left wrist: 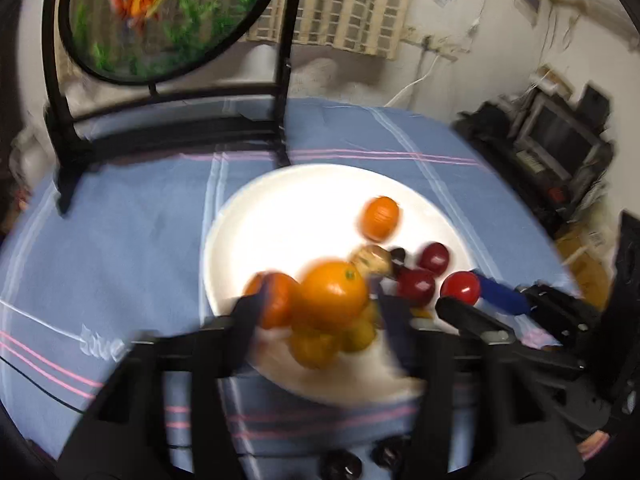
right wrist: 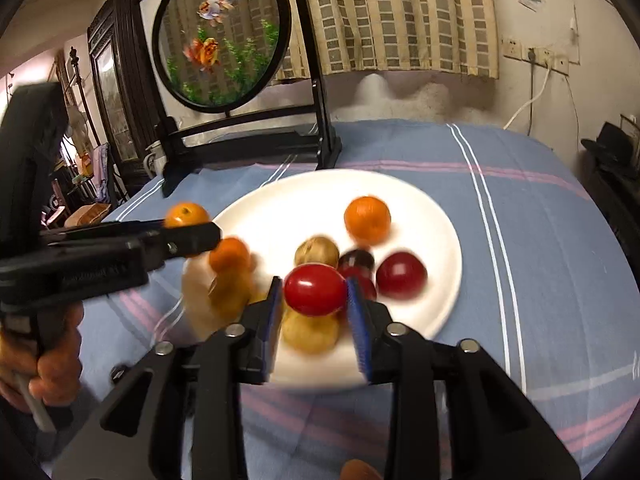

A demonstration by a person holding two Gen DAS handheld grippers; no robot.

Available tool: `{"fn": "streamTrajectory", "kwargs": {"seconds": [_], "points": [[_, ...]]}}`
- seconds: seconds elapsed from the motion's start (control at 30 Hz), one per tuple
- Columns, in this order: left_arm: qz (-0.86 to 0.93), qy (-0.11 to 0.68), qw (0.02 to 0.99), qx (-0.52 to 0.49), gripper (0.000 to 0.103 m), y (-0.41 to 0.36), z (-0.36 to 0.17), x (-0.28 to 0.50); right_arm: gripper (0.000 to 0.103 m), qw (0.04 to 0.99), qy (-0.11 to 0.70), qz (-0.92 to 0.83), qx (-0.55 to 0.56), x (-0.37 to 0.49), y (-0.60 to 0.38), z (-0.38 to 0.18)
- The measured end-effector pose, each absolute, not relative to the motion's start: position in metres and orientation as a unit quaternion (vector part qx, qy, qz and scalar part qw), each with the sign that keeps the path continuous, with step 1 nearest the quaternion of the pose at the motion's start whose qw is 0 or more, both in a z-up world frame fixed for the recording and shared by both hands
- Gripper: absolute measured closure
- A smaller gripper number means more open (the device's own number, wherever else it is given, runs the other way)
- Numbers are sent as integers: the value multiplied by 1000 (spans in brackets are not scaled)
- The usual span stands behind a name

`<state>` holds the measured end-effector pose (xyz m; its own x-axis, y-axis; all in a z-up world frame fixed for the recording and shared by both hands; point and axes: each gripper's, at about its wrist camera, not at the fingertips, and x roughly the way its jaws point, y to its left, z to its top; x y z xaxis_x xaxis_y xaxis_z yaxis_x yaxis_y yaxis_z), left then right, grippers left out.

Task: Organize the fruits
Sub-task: 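Carry the orange and tomato over the plate and open both tools, then grasp the dark wrinkled fruit with the left tool while the right tool grasps a dark plum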

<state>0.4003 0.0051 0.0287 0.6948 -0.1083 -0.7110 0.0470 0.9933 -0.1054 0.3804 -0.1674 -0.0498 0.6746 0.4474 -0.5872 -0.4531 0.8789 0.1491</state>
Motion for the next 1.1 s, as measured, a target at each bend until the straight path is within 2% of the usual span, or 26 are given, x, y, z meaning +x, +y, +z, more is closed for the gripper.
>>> {"fn": "streamTrajectory", "kwargs": {"seconds": [0.1,0.27,0.43,0.57,1.1], "points": [[-16,360,933,-26,11,12,38,384,63,908,324,264,10,372,-172,-48],[3,355,934,-41,5,35,34,337,63,902,323,286,-26,328,-170,-48],[3,368,927,-76,4,55,11,298,63,887,355,291,-51,285,-164,-71],[14,368,929,-50,4,55,-1,278,63,877,363,304,-77,264,-152,-81],[10,363,931,-31,4,51,-1,257,63,861,390,314,-92,266,-138,-99]]}}
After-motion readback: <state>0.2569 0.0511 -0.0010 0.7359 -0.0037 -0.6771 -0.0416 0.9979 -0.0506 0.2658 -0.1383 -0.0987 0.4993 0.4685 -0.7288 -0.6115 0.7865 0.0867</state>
